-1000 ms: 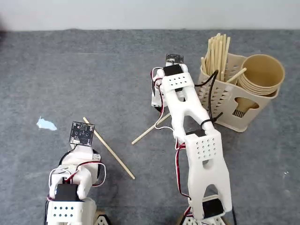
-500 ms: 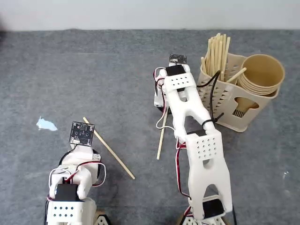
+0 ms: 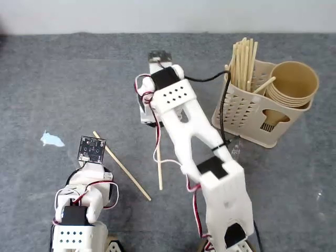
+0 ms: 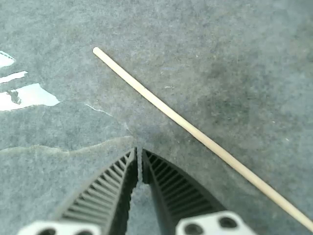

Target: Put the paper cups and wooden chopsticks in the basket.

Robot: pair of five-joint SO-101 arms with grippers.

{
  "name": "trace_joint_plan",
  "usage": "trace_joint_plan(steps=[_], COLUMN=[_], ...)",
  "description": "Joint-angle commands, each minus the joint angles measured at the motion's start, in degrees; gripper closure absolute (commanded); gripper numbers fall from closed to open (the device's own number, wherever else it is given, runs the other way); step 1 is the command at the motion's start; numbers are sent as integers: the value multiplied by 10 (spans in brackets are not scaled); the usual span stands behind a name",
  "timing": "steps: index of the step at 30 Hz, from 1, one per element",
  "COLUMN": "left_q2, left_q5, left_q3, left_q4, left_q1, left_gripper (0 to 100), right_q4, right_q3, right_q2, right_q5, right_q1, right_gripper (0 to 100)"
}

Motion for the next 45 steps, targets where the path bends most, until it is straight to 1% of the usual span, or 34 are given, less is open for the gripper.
trace_joint_plan(steps=[1,6,11,17,21,25,27,33,37,40,45], left_q2=[-5,-5,-5,-5,-5,-5,-5,-5,-5,-5,-5], left_q5=[-3,-3,-3,-3,-3,-3,-3,-3,-3,-3,-3], left_q3=[-4,-4,-4,-4,-4,-4,-4,-4,-4,-4,-4], left_q4=[-9,-9,-9,-9,-9,-9,-9,-9,-9,-9,-9], left_q1=[-1,-1,-1,-1,-1,-1,-1,-1,-1,-1,-1], left_gripper=[987,987,987,987,987,987,987,987,987,987,987], right_q4=[23,25,25,20,-18,-105,-155,-268,-357,-473,-646], right_q3=[-5,-3,-3,-3,-3,-3,-3,7,62,136,298], right_q2=[-105,-211,-313,-391,-413,-416,-415,-415,-416,-416,-422], right_q5=[25,87,135,221,254,259,259,257,258,258,265], right_q1=[-7,8,43,117,182,256,282,317,331,348,350], right_gripper=[991,991,991,991,991,991,991,991,991,991,991])
